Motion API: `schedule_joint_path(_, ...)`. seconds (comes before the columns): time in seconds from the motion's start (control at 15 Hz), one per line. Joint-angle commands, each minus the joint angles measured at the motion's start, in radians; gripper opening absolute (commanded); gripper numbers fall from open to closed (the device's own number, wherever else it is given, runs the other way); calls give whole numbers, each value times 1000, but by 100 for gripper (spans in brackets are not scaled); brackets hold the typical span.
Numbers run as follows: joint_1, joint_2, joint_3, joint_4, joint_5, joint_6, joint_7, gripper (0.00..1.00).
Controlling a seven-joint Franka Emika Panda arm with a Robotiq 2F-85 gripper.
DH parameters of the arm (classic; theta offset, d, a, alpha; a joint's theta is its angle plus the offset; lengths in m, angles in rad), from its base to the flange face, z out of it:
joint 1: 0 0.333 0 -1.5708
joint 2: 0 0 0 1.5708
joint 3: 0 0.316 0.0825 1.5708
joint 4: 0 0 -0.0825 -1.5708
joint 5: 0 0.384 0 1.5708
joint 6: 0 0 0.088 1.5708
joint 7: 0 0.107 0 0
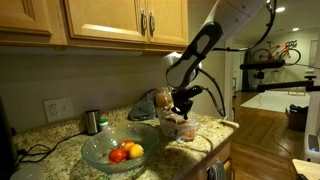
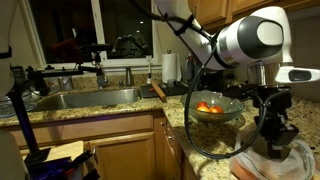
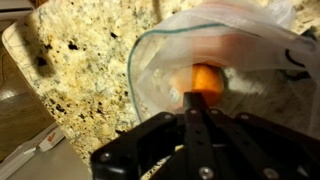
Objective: Pick a peach from the bag and place it in the bowl
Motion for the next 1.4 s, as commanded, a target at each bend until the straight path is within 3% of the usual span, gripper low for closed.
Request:
schedule_joint_path(0.0,-21,0,30,21,76,12,-42,0)
schedule_joint_path(0.67,-31,26,36,27,147,9,-98,0)
schedule_joint_path(1.33,-24,42,13,11,97,-2,-93,0)
